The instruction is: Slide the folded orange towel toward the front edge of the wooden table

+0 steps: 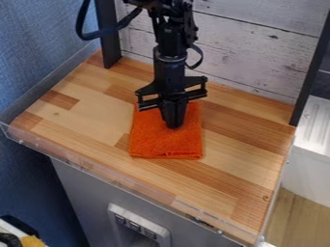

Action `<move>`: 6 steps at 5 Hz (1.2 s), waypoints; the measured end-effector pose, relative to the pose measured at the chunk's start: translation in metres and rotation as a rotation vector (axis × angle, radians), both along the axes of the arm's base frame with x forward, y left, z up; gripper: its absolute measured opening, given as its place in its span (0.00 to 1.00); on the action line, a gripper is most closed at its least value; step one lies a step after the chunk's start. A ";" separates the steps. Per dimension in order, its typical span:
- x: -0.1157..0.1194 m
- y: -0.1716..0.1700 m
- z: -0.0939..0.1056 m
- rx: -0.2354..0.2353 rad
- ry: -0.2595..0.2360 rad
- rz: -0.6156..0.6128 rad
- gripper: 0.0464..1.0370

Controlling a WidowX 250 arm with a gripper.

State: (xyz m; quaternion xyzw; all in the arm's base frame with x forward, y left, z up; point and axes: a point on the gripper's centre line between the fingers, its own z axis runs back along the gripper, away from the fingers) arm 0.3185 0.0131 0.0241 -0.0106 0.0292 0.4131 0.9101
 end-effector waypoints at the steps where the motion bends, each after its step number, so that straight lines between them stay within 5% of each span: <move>1: 0.002 0.000 -0.001 -0.024 -0.015 0.002 0.01; 3: 0.010 0.004 -0.009 -0.048 -0.077 0.000 0.01; 6: 0.002 0.001 -0.016 0.018 -0.172 -0.169 0.01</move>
